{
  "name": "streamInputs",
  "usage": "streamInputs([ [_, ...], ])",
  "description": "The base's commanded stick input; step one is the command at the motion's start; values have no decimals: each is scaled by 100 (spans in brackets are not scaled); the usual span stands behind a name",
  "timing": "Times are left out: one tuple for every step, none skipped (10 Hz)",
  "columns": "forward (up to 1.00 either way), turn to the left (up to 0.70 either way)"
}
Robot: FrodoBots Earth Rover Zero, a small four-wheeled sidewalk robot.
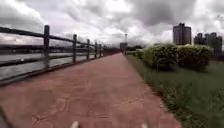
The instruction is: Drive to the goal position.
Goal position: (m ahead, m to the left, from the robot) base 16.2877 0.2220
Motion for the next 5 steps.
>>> streamInputs([
  [70, 0],
  [70, 0],
  [70, 0],
  [70, 0],
  [70, 0],
])
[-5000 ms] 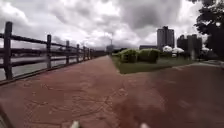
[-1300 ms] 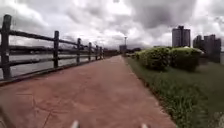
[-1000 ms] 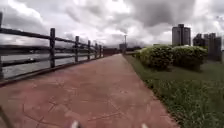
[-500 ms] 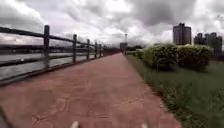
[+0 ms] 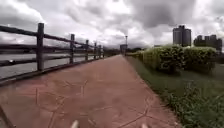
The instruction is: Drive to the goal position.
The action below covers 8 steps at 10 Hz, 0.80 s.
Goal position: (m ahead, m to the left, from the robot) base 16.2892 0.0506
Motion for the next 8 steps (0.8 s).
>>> streamInputs([
  [70, 0],
  [70, 0],
  [70, 0],
  [70, 0],
  [70, 0],
  [70, 0],
  [70, 0],
  [70, 0],
])
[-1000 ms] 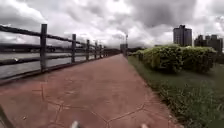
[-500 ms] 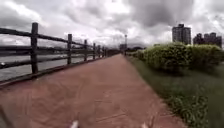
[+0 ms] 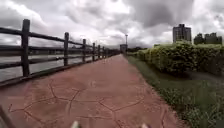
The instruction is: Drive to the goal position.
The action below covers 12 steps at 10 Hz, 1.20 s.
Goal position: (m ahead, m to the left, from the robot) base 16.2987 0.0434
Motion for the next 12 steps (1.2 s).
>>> streamInputs([
  [70, 0],
  [70, 0],
  [70, 0],
  [70, 0],
  [70, 0],
  [70, 0],
  [70, 0],
  [70, 0],
  [70, 0],
  [70, 0],
  [70, 0],
  [70, 0],
])
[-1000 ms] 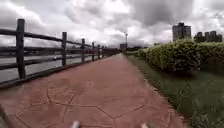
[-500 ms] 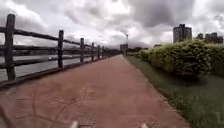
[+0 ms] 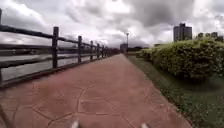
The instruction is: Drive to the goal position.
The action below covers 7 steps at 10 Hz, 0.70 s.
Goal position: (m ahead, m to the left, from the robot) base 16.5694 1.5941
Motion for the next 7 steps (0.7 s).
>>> streamInputs([
  [70, 0],
  [70, 0],
  [70, 0],
  [70, 0],
  [70, 0],
  [70, 0],
  [70, 0],
])
